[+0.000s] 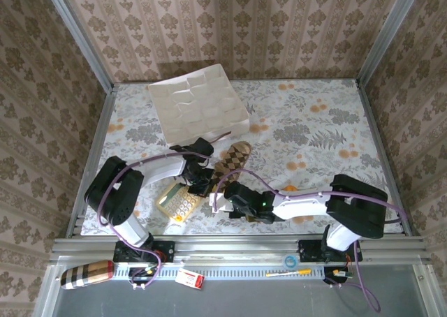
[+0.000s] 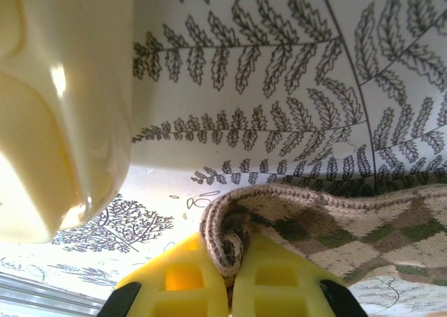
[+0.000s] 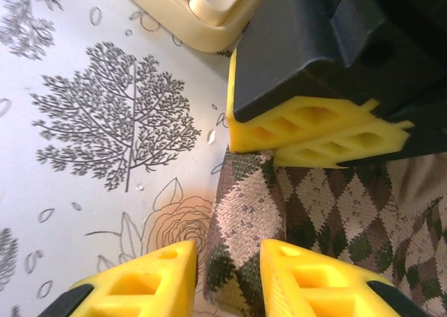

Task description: Roll the socks

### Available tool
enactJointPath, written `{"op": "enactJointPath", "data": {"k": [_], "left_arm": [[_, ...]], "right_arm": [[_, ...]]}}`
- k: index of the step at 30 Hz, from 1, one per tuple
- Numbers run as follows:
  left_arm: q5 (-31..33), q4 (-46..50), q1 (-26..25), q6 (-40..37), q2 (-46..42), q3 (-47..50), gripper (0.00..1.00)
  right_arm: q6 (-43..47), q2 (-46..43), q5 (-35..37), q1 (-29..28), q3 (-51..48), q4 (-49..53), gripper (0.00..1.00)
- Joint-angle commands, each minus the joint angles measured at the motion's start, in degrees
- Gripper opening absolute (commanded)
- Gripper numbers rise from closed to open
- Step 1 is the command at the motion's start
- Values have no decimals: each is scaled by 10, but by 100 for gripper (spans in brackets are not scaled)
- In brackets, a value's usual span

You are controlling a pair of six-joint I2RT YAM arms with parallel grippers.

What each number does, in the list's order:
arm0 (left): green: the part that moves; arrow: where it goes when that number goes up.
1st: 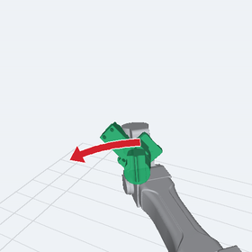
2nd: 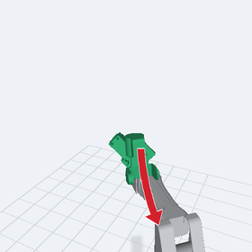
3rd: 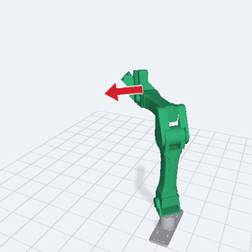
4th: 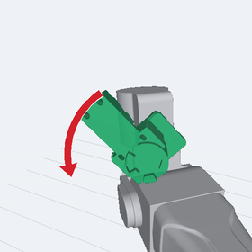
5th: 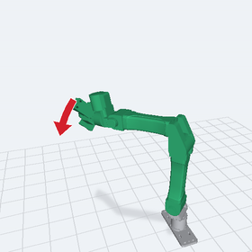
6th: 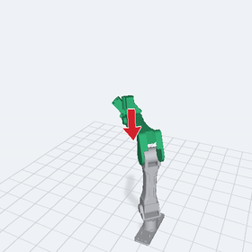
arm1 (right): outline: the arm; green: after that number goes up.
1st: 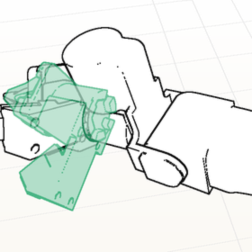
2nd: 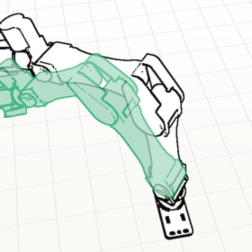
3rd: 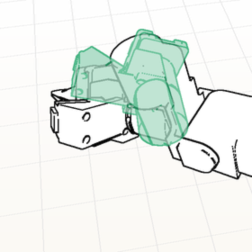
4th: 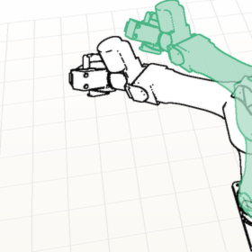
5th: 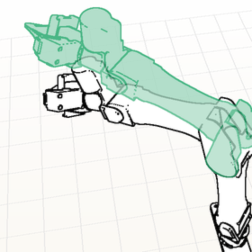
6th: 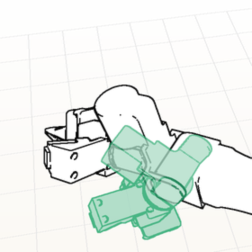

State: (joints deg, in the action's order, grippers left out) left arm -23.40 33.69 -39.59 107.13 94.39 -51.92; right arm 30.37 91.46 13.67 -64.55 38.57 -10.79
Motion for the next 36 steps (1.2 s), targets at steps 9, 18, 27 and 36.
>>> {"op": "enactJointPath", "data": {"k": [9, 18, 27, 36], "left_arm": [[19, 28, 10, -12, 3, 2, 0], [42, -46, 50, -49, -79, 32, 44], [45, -67, 52, -84, -114, 35, 50], [34, -132, 16, -49, -97, 64, 43]], "right_arm": [[-14, 96, 81, 9, 62, 2, 15], [-163, 70, -103, 82, 57, 115, 0], [-232, 83, -269, 167, 72, 176, 0], [-266, 131, -335, 225, 137, 249, 0]]}}
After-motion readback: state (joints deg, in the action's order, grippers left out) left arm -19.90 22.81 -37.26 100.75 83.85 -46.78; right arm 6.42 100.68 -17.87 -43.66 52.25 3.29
